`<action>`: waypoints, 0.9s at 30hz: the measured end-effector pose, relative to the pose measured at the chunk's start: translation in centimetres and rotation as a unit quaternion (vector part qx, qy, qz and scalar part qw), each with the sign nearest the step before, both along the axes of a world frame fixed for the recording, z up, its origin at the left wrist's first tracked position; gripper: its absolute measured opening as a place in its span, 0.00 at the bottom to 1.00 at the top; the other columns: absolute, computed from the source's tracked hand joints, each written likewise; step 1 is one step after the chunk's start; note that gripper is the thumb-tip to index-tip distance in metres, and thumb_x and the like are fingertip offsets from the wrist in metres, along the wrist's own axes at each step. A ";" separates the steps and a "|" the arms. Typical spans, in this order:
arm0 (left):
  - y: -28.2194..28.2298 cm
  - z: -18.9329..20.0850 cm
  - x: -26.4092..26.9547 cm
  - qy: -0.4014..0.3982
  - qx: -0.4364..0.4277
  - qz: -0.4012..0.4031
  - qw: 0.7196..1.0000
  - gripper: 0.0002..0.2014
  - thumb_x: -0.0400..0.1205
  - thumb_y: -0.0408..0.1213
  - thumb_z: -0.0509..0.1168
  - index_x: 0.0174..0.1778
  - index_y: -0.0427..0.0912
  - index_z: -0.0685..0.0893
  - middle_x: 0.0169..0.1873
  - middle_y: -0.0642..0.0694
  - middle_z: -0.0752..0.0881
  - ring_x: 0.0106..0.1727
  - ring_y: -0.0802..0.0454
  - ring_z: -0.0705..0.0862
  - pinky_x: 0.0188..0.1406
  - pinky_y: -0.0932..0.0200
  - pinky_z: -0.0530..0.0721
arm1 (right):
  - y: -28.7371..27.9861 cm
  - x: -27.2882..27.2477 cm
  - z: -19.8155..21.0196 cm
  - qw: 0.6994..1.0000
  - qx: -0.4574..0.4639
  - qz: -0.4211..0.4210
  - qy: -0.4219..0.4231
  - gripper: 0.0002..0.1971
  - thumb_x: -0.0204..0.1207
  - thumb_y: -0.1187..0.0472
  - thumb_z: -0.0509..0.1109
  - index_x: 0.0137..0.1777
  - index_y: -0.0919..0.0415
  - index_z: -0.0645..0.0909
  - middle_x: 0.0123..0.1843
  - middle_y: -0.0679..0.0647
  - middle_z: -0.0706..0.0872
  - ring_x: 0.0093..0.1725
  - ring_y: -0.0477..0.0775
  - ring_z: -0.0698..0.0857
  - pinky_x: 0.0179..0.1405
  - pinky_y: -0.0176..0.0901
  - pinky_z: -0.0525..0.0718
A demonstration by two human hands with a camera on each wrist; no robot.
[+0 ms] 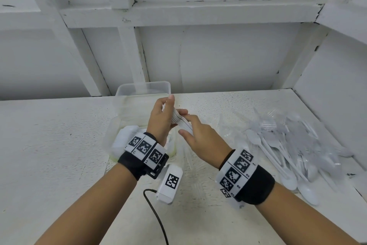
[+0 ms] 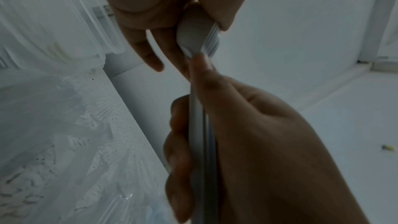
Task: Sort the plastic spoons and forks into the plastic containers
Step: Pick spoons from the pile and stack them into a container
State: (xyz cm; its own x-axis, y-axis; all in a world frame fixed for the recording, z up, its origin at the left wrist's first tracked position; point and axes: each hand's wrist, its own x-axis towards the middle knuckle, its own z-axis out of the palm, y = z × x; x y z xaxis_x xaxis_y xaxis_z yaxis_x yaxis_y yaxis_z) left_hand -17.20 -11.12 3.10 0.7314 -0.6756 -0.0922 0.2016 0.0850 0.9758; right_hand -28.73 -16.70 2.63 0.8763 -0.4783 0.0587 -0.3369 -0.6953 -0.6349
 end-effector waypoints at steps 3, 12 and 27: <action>0.4 0.4 0.3 0.018 -0.020 0.016 1.000 0.13 0.84 0.50 0.57 0.47 0.44 0.76 0.36 0.41 0.88 0.29 0.52 0.87 0.30 0.60 0.84 | 0.6 0.4 0.0 0.998 -0.059 -0.001 -0.003 0.22 0.84 0.50 0.55 0.74 0.60 0.63 0.60 0.60 0.85 0.56 0.61 0.84 0.48 0.46 0.77; 1.2 0.6 1.3 0.061 -0.034 -0.003 0.998 0.11 0.83 0.47 0.61 0.48 0.41 0.76 0.45 0.36 0.88 0.42 0.49 0.90 0.29 0.62 0.86 | 0.5 1.8 -1.3 0.987 -0.154 0.034 0.009 0.22 0.85 0.50 0.51 0.73 0.63 0.67 0.60 0.59 0.77 0.49 0.64 0.83 0.48 0.53 0.82; 6.3 2.4 10.4 -0.190 0.247 -0.095 0.945 0.17 0.86 0.49 0.54 0.63 0.43 0.78 0.55 0.47 0.85 0.56 0.49 0.83 0.57 0.54 0.78 | -1.2 5.9 0.5 0.979 -0.158 0.055 0.121 0.21 0.86 0.58 0.49 0.78 0.54 0.61 0.61 0.61 0.78 0.60 0.62 0.78 0.56 0.53 0.74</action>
State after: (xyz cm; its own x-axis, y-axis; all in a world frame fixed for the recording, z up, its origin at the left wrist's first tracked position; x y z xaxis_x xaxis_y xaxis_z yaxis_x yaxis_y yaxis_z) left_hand -6.81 -4.86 5.46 0.6448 -0.7413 -0.1864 -0.2056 -0.4031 0.8918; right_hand -22.86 -17.86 3.15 0.9280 -0.3715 -0.0270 -0.3626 -0.8844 -0.2940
